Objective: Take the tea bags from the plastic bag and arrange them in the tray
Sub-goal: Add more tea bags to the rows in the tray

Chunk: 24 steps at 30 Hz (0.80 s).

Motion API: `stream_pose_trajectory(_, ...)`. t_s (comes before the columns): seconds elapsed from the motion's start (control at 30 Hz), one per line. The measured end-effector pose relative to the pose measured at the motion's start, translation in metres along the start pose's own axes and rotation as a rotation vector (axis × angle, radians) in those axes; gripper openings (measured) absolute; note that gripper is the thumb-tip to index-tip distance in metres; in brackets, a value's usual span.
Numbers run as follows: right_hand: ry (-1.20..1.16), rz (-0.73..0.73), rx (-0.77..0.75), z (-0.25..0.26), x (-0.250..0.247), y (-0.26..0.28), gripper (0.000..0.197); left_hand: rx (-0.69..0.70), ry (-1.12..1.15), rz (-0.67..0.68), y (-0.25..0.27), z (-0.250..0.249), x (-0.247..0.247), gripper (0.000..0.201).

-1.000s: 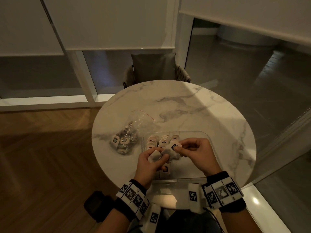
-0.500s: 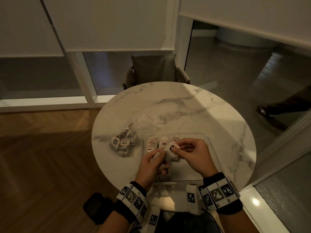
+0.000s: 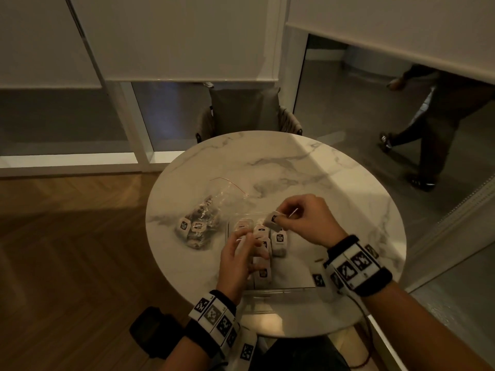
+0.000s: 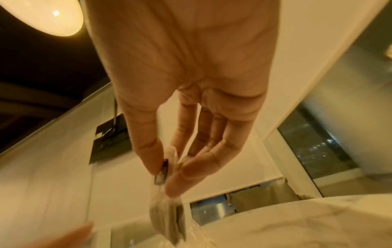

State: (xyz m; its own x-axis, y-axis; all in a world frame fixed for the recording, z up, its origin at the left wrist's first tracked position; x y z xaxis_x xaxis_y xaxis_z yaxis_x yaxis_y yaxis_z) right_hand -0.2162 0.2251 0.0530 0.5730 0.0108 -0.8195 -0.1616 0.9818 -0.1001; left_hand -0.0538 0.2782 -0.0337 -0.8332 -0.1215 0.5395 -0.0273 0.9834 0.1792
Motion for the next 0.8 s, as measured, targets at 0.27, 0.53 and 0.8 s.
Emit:
stream_pose_trajectory(0.27,0.493,0.654,-0.101,-0.018,0.026,-0.031,0.013,-0.049,0.219,-0.062,-0.001,-0.001,-0.002,0.029)
stream_pose_trajectory(0.53,0.684,0.784,-0.059,-0.021,0.043,-0.047,0.013,-0.075,0.258,-0.095,-0.002,-0.002,-0.007,0.024)
stream_pose_trajectory(0.8,0.878,0.583,-0.146,-0.018,0.046,-0.053,0.019,-0.064,0.268,-0.105,-0.002,-0.001,-0.007,0.024)
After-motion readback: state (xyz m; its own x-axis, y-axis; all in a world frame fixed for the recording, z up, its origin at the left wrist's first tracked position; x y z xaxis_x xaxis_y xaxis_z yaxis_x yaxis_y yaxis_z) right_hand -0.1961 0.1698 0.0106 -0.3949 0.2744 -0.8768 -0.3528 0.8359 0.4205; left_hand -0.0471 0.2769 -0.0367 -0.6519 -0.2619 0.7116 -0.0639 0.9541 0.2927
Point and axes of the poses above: each hand's wrist, its own y-axis away from the middle knuckle, its own x-axis out of the palm, z = x × y, the point moved 2 cm from there along -y, towards the middle knuckle, and after that the axes turned 11 degrees about y, right-handed, at the moved point
